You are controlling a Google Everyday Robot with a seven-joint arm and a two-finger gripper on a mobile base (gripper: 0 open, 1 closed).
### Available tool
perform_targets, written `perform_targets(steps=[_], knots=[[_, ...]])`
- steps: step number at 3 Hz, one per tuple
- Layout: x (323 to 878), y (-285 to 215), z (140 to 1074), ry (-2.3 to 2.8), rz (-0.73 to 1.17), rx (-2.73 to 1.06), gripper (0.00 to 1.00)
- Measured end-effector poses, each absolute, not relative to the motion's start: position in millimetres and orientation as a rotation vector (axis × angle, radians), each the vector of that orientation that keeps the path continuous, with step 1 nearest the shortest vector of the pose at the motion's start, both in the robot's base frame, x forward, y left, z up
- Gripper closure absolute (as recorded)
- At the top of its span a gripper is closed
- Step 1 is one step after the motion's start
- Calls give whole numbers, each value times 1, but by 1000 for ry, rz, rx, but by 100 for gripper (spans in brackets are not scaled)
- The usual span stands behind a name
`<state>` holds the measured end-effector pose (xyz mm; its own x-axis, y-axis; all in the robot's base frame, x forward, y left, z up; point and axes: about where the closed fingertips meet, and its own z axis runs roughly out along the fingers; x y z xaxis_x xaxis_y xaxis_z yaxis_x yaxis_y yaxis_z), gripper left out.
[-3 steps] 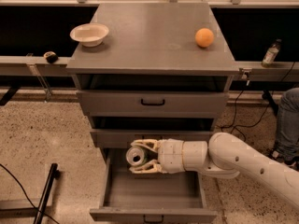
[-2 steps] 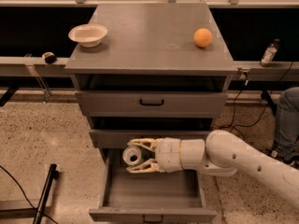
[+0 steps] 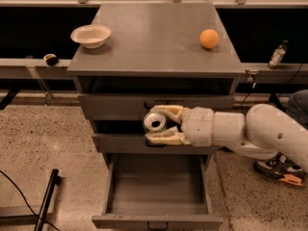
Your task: Pick green can from bottom drawer and place on counter
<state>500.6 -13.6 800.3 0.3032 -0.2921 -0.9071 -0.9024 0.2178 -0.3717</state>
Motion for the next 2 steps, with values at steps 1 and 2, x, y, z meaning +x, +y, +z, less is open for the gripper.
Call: perform_targets(steps=[1, 2], knots=[[514, -38, 836, 1268, 698, -1150, 100], [514, -38, 836, 1268, 698, -1150, 100]])
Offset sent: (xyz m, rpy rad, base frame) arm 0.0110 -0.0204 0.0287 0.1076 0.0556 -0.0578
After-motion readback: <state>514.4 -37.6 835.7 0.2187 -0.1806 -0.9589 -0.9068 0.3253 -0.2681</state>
